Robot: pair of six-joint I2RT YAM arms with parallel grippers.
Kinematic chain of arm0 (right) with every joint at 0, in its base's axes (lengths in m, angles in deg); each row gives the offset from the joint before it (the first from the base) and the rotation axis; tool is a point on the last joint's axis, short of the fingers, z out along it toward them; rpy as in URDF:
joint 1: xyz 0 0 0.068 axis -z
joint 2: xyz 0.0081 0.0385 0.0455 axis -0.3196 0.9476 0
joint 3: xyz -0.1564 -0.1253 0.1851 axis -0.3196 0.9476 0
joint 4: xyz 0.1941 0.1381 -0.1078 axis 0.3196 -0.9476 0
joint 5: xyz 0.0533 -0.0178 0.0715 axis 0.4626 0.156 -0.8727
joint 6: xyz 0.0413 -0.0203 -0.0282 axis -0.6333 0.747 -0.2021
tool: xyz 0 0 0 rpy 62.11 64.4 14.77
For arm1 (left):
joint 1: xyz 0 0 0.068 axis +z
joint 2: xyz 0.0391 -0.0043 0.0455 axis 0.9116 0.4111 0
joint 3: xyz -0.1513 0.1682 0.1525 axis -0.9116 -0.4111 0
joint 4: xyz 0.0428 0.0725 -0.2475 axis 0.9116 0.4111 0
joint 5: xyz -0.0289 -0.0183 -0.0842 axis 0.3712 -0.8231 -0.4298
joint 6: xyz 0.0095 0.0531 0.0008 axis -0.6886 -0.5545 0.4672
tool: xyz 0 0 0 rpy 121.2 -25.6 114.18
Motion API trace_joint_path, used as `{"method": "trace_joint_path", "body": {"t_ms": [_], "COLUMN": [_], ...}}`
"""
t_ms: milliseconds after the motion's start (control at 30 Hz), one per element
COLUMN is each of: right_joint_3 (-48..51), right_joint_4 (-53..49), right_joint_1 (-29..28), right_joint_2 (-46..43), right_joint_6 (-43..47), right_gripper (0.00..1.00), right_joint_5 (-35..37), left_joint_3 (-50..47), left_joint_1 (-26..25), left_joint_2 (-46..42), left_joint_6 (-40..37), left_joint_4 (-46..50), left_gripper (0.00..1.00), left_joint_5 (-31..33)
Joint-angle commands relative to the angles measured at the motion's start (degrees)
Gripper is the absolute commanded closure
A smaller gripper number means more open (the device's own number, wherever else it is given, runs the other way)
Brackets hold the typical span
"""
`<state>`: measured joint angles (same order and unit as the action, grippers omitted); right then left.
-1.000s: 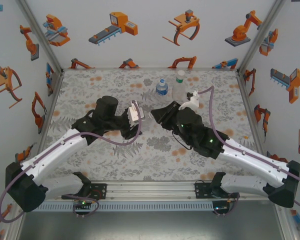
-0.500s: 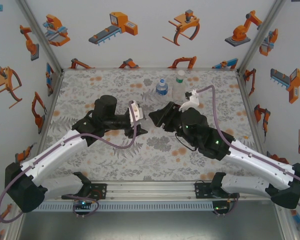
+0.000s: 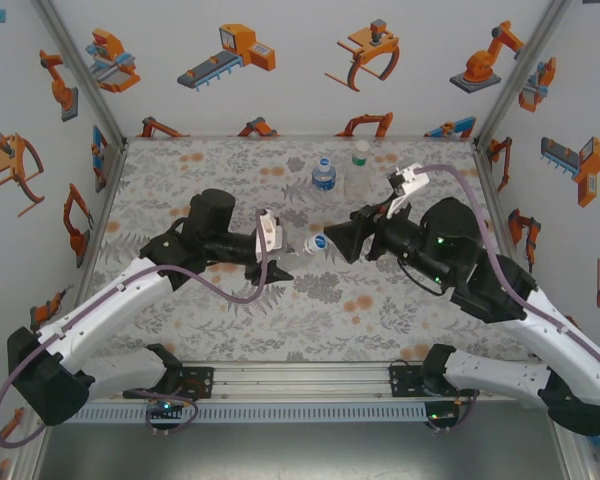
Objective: Screw on the bottle caps
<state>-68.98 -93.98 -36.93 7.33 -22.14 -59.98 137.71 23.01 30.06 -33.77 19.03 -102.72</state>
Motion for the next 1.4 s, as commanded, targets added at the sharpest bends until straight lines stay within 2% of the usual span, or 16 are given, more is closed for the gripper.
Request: {"method": "trace_joint_path", "body": {"t_ms": [0,200,333,500,700,1200,1367], "right_joint_3": [-3.31,-10.25,-12.58,-13.02,-12.04,-11.28,-10.91], "right_joint_4": [-8.07,-22.26,-24.30,-23.12,-20.79,-19.49,-19.42], "right_joint_1": [0.64,0.65,0.64,0.64,0.66,0.65,0.65], "right_joint_2": [1.39,6.04,8.44,10.72,11.23,13.10,12.98], "right_joint_6": [20.73,46.33,51.96,53.09,53.22,53.25,53.27], "right_gripper": [0.41,0.41,0.40,0.41,0.49,0.57,0.64], "right_joint_5": [-16.49,-32.93,-35.44,-38.76,-39.56,-40.89,-40.71], "left_joint_3": [3.78,7.46,8.67,8.56,8.56,8.70,8.65], "left_joint_1": [-0.09,-0.09,-0.17,-0.18,-0.17,-0.08,-0.09], "left_joint_2": [0.43,2.46,3.52,3.55,3.78,3.92,3.85], "left_joint_6": [-4.96,-11.87,-13.95,-14.09,-14.40,-14.58,-14.67], "left_joint_4": [8.18,19.79,23.63,23.77,24.13,24.31,24.22], "left_gripper": [1.00,1.00,1.00,1.00,1.00,1.00,1.00], "left_joint_5": [-7.87,-14.61,-15.71,-15.94,-16.04,-16.33,-16.59]}}
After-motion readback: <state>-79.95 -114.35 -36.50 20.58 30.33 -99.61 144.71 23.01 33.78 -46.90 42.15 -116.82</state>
